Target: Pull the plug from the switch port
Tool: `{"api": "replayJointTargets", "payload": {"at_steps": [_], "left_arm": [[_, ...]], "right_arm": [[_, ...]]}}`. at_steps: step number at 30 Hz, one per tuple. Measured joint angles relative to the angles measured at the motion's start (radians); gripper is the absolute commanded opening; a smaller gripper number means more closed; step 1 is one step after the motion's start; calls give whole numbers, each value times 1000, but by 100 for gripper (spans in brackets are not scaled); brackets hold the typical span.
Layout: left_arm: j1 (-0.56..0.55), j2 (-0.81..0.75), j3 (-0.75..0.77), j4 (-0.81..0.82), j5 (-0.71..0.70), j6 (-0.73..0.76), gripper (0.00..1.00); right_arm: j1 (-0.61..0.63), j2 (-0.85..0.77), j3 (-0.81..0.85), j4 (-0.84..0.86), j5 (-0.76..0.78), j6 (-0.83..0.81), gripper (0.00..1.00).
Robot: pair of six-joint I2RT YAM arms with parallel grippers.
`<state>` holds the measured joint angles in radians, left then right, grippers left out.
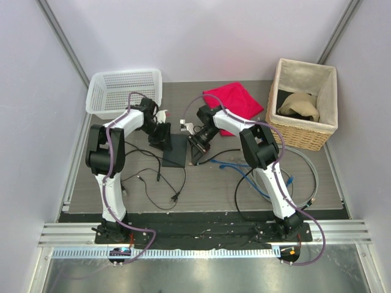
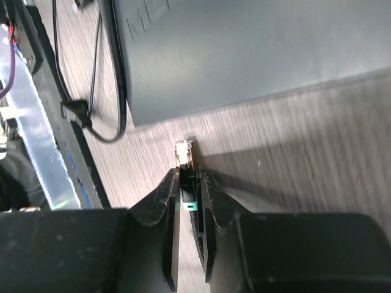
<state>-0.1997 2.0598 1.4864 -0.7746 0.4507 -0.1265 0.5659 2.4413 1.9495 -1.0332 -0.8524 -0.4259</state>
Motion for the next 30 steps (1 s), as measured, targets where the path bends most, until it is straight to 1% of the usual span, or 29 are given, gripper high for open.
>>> {"api": "replayJointTargets", "payload": {"at_steps": [9,16,21,25,27,30], "left_arm": [[0,0,0,0,0,2,48],[0,0,0,0,1,2,48],[0,2,5,-5,1,3,48],[0,2,6,-6,1,3,48],[0,2,6,-7,0,3,48],[0,2,6,-7,0,4,48]], "right_arm": [[-7,0,-43,-97,-32,-26,1],[-17,-5,-45,-119,-23,-48,1],[-17,-29,-45,-123,31,-84,2],[-21,-73,-47,-98,111,-120,1],[-27,-108,-64,-68,146,-126,1],[-60,-201,-120,-34,193,-127,1]]}}
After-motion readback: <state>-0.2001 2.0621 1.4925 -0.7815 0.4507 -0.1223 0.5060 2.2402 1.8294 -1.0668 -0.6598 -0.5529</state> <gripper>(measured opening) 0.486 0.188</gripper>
